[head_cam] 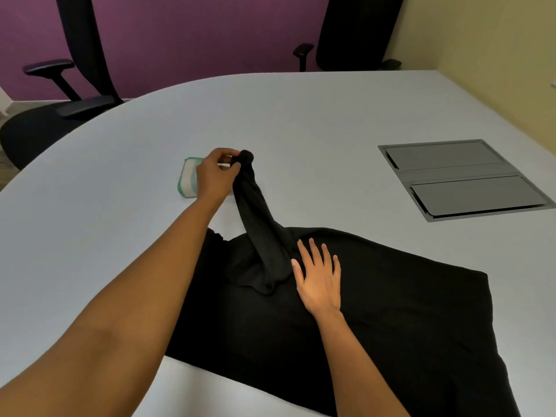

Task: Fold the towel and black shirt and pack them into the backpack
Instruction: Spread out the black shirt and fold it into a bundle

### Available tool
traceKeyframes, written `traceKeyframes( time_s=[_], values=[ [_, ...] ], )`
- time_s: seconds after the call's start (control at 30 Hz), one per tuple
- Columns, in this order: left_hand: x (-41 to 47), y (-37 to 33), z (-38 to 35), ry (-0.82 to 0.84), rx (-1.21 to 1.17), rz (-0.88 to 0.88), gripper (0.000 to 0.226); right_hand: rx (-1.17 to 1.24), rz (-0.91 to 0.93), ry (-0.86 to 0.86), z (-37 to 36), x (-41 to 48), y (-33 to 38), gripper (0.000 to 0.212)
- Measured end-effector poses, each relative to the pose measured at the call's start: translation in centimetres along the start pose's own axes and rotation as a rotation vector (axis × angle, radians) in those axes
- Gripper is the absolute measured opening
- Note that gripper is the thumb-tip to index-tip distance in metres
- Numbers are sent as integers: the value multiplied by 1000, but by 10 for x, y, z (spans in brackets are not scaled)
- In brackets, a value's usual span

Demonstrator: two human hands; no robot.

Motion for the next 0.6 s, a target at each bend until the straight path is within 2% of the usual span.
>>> traceKeyframes(
  time_s=[0.13, 0.2, 0.3, 0.37, 0.4, 0.47, 0.5, 0.6],
  values=[
    [10, 6, -12, 67, -449, 278, 46, 8, -28, 53, 1, 9, 2, 68],
    [16, -6, -18, 87, -568, 294, 48, 129, -75, 41, 10, 18, 3, 57],
    [18, -40, -25, 165, -421, 102, 42, 700, -188, -144, 53, 34, 12, 56],
    [7, -68, -34, 352, -298, -86, 38, 1086, -145, -185, 92, 48, 25, 64],
    [-2, -81, -40, 479, -249, -164, 37, 1191, -92, -174, 114, 55, 32, 67],
    [-21, -94, -48, 708, -167, -248, 34, 1295, 8, -176, 151, 69, 40, 65],
    [-27, -94, -49, 769, -157, -255, 33, 1321, 29, -208, 165, 75, 41, 61],
    [-32, -82, -40, 720, -177, -192, 35, 1280, -20, -307, 185, 83, 38, 58]
  ],
)
Point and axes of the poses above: each hand's wrist, its own x-axis towards the middle knuckle, its own z-axis out of the back of the hand, y = z × x, the point moved 5 cm from there along x, towards the middle knuckle, and after that the axes turned 4 degrees about -x, right-handed, at the moved point
